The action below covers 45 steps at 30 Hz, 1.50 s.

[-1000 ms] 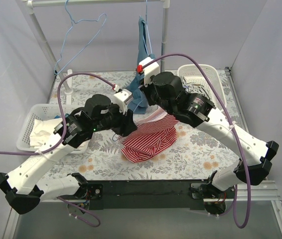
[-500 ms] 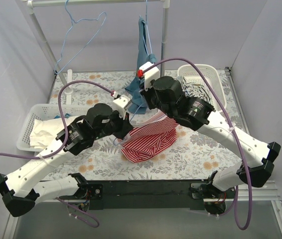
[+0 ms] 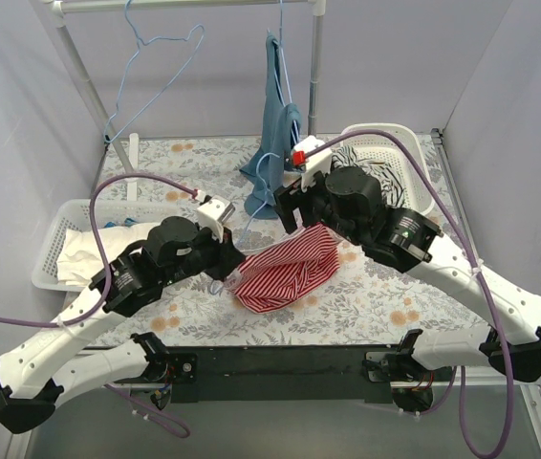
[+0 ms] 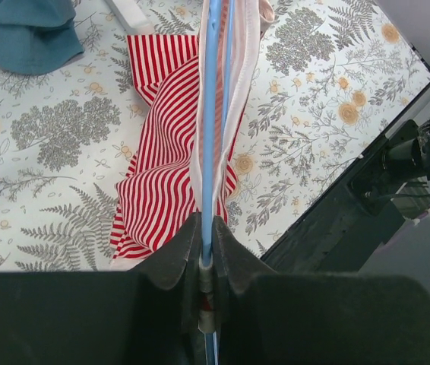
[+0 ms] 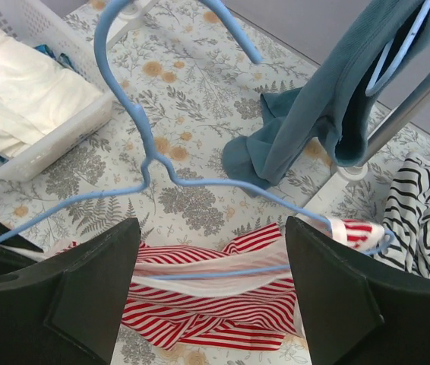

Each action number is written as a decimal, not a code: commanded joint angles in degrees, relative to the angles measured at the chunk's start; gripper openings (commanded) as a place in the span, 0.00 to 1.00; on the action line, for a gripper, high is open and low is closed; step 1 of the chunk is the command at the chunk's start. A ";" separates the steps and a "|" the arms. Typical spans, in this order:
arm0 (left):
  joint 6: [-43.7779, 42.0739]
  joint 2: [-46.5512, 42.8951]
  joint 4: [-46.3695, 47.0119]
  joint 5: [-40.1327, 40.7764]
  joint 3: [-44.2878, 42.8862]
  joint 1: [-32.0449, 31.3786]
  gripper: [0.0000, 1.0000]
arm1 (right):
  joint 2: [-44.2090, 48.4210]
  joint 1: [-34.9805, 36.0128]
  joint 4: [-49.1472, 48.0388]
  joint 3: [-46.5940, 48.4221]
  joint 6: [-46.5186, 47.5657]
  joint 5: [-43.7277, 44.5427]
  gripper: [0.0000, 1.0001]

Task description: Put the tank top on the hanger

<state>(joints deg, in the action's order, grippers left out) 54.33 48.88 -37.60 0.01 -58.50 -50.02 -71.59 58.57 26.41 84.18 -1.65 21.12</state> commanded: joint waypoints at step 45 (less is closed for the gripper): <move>-11.78 29.42 -10.58 28.74 -48.19 19.08 0.00 | 11.91 -2.84 -6.81 -14.48 -11.88 8.31 0.87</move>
<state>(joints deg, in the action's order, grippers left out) 48.07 78.52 -56.80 35.33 -102.24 -35.44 -61.84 55.94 20.84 70.32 -12.32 29.67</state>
